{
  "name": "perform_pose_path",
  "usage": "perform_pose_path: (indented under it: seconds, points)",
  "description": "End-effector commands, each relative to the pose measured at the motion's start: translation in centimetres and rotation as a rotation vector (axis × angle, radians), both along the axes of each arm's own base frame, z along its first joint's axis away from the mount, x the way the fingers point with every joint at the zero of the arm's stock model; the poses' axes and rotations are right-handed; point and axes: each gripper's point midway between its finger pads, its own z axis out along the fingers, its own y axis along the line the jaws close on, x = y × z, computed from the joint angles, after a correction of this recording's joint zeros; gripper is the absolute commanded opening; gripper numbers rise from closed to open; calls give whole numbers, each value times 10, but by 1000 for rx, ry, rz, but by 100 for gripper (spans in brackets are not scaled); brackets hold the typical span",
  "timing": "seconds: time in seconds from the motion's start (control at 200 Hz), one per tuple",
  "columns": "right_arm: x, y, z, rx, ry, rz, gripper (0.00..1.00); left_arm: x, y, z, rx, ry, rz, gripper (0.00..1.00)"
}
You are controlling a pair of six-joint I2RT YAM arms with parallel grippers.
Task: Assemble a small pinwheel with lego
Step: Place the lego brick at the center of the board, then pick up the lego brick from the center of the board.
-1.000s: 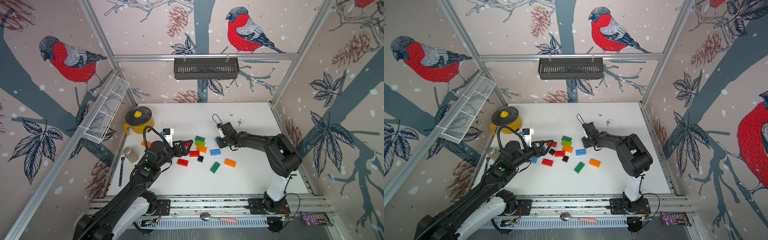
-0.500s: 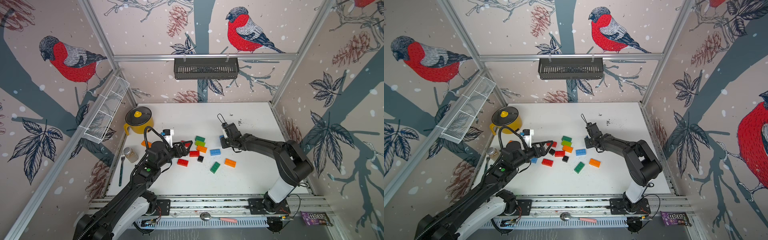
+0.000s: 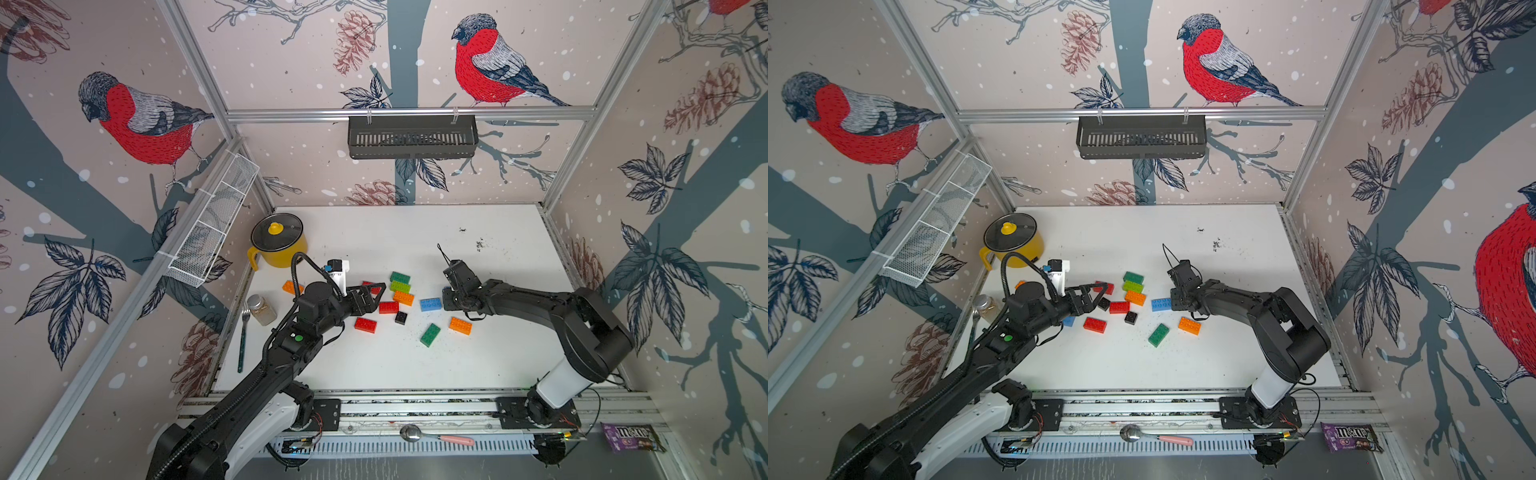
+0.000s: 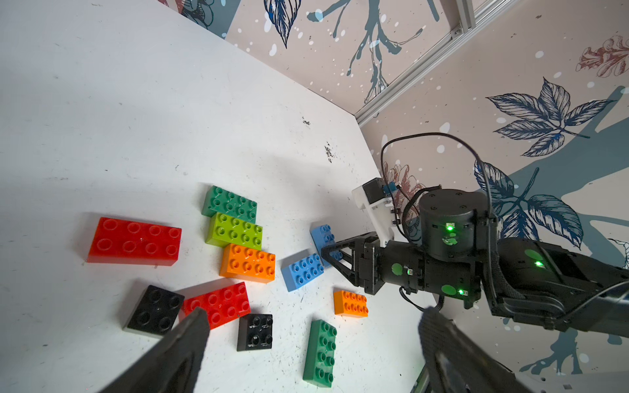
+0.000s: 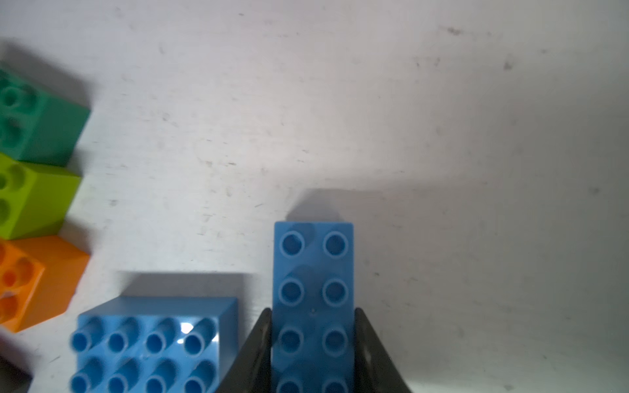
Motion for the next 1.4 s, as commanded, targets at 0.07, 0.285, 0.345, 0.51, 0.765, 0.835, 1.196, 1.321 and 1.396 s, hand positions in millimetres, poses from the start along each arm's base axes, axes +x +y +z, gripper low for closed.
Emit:
perform_pose_path:
  seconds: [0.07, 0.285, 0.345, 0.51, 0.765, 0.835, 1.196, 1.321, 1.396]
  points:
    - [-3, -3, -7, -18, 15, -30, 42, 1, 0, 8, -12, -24, 6, 97]
    - [1, 4, 24, 1, -60, 34, 65, 1, 1, 10, -13, -25, 9, 97]
    - [2, 6, 39, 9, -93, 66, 70, 0, 1, 11, -16, -24, 7, 97]
    - [-9, 34, 60, 17, -115, 271, 77, -5, 2, 21, -29, -38, 4, 97]
    - [-40, 51, 35, -112, -35, 422, 83, -14, 17, 24, -18, -77, 52, 97]
    - [-41, 48, 33, -144, -39, 417, 84, -16, 20, 26, -16, -90, 64, 97]
    - [-22, 53, 18, -261, -57, 408, 88, -17, 24, 28, -13, -101, 80, 97]
    - [-10, 60, 19, -249, -72, 405, 88, -16, 22, 22, -22, -86, 76, 97]
    - [-3, 61, 15, -237, -69, 395, 88, -15, 21, 22, -26, -78, 73, 97]
